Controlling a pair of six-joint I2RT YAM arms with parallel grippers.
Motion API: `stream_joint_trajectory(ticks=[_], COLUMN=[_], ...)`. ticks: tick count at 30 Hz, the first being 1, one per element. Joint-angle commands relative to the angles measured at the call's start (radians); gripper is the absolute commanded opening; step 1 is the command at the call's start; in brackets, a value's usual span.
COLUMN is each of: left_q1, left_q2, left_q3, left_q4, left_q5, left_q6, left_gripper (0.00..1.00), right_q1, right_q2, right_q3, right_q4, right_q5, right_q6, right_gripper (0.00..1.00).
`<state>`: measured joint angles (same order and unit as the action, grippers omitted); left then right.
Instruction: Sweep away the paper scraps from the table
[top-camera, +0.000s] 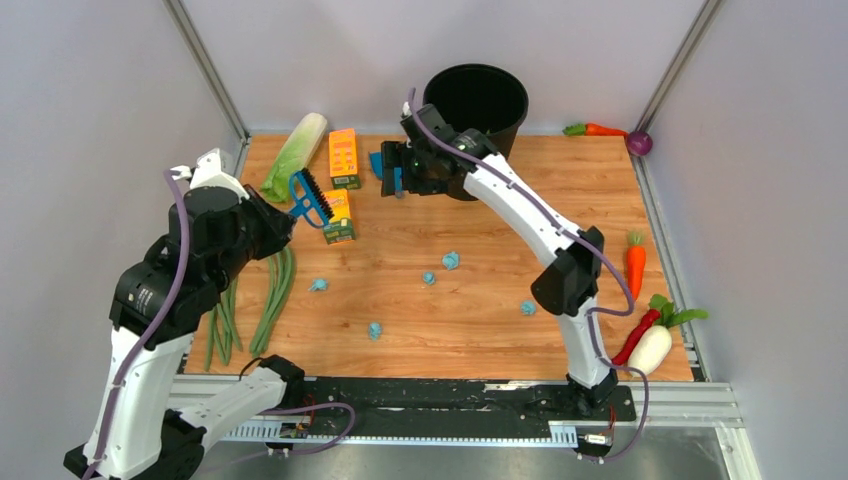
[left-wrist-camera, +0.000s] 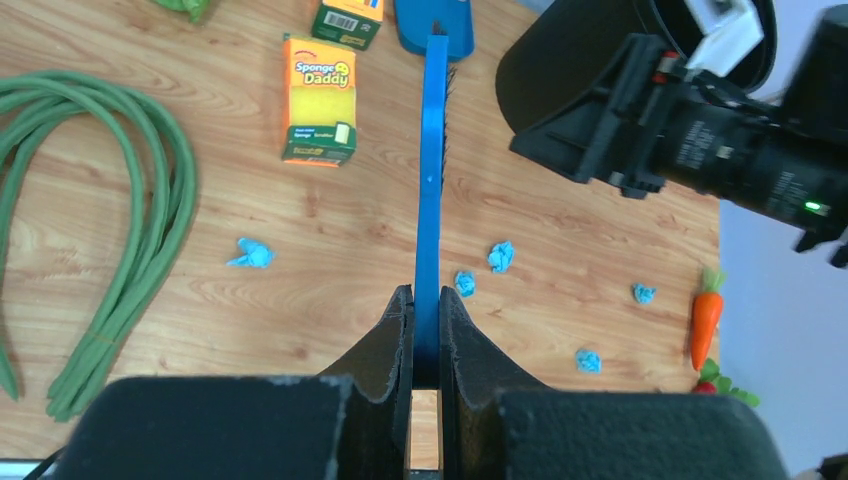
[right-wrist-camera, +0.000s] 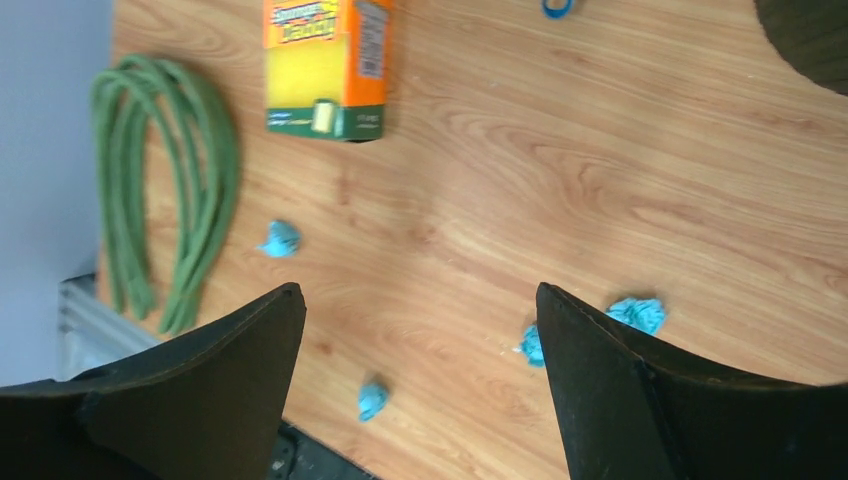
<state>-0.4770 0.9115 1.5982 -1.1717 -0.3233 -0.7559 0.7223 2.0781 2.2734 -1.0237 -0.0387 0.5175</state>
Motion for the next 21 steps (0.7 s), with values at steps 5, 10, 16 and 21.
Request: stream_joint_trajectory(ticks=[5,10,16,21], left_q1=[0.002,0.003,0.003,0.003], left_q2=[-0.02,-0.02,0.0,0.036], left_q3=[-0.02,-0.032,-0.032,-0.03], left_q4=[-0.011,-0.02,0.007,0.041], left_q5=[-0.007,0.004,0.029,0.055], left_q6=[0.003,-0.005,-0.005,-0.022], left_gripper=[0.0,0.0,0.0,0.0], right_q1=[0.017,0.019,0.02,0.017], right_q2=[0.187,0.261,0.358,0.465], right_q3=[0.198,0.215,0.227,0.293], right_q4=[-0.07,0.034,0.178,0.255], right_q5=[0.209,0.253,0.306,0.335], right_q6=[-0.074,-0.093,-0.143,-0.117], right_gripper=[0.86,0.83,0.83,0.83])
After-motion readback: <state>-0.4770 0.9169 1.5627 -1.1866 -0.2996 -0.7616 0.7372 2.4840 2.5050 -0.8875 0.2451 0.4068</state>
